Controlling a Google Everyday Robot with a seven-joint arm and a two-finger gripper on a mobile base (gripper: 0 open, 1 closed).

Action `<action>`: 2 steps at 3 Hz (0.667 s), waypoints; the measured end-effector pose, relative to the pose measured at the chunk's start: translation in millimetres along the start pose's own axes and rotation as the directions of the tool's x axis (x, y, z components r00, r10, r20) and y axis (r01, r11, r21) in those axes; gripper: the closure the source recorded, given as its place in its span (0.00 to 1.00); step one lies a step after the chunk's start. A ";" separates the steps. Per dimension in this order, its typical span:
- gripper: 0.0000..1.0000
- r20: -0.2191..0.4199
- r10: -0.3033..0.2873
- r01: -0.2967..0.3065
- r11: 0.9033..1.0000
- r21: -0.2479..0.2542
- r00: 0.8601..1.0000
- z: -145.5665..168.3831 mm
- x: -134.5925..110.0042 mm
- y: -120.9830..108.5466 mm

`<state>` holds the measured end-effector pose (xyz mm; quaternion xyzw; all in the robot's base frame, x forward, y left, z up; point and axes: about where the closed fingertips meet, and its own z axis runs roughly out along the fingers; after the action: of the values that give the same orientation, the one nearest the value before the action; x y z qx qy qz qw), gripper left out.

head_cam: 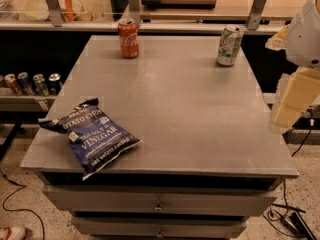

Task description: Move 7up can near blue chip bag

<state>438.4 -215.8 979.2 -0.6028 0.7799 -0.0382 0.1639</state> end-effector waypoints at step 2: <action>0.00 0.037 0.025 -0.025 1.000 0.016 0.999 4.0 1.1 -10.8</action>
Offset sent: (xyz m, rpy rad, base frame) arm 0.0273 -0.0097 -0.0083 0.0930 -0.0338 -0.0417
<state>449.4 -219.2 978.0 -0.5923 0.7838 -0.0315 0.1837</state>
